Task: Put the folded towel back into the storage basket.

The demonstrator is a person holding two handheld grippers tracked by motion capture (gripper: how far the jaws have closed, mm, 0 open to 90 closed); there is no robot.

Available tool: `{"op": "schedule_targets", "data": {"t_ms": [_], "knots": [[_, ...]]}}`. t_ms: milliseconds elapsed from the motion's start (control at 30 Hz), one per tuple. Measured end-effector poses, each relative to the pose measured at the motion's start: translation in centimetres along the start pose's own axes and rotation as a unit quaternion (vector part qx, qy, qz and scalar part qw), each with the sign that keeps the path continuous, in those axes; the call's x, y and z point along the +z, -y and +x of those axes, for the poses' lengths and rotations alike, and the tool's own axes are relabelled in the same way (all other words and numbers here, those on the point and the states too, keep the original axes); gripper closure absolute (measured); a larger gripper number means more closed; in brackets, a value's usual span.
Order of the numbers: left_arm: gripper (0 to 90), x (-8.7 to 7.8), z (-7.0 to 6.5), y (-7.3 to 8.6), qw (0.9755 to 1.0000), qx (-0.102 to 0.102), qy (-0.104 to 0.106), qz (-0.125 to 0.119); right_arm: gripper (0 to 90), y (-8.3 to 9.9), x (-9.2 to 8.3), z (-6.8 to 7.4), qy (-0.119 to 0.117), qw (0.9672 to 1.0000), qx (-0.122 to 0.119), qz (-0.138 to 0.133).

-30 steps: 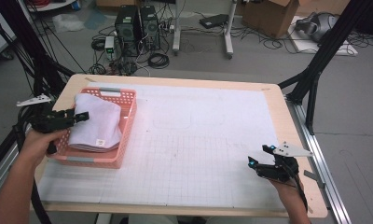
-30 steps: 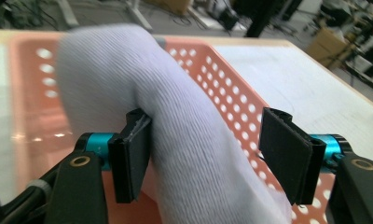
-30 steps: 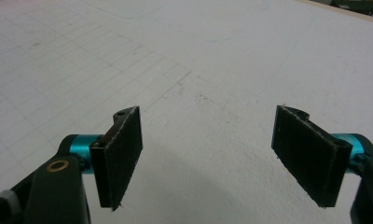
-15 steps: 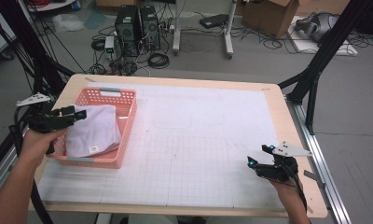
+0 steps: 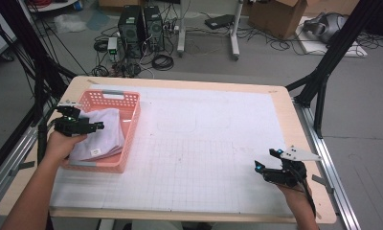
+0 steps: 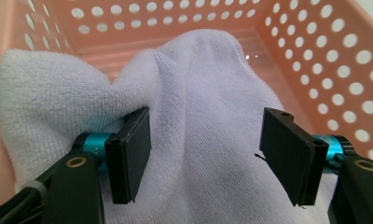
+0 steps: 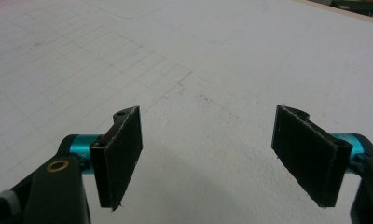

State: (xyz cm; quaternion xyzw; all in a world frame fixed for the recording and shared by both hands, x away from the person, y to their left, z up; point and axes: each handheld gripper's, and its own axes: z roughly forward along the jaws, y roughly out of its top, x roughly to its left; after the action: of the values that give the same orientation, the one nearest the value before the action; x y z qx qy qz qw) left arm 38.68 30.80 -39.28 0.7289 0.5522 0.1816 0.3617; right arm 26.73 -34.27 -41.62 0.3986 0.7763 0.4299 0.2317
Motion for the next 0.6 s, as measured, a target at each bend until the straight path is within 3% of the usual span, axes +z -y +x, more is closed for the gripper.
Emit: {"op": "schedule_targets", "data": {"t_ms": [200, 333, 433, 533, 600], "knots": [[33.6, 1.7, -0.6, 0.0, 0.9998, -0.002, 0.019, 0.009, 23.4, 0.0, 0.0, 0.1, -0.001, 1.0000, 0.000, 0.001], [34.5, 2.4, -1.0, 0.0, 0.9993, 0.003, 0.038, -0.003, 23.4, 0.0, -0.1, 0.0, -0.001, 1.0000, 0.003, 0.001], [37.0, 2.6, -1.4, 0.0, 0.9975, 0.008, 0.068, -0.016, 23.4, 0.1, -0.1, 0.0, -0.001, 1.0000, 0.001, 0.002], [39.5, 2.8, -1.8, 0.1, 0.9943, 0.011, 0.102, -0.031, 23.4, 0.0, 0.0, 0.0, -0.002, 1.0000, -0.001, 0.001], [40.6, 2.8, -2.0, 0.0, 0.9929, 0.020, 0.110, -0.041, 23.4, 0.0, 0.0, 0.0, -0.001, 1.0000, -0.002, 0.002]]}}
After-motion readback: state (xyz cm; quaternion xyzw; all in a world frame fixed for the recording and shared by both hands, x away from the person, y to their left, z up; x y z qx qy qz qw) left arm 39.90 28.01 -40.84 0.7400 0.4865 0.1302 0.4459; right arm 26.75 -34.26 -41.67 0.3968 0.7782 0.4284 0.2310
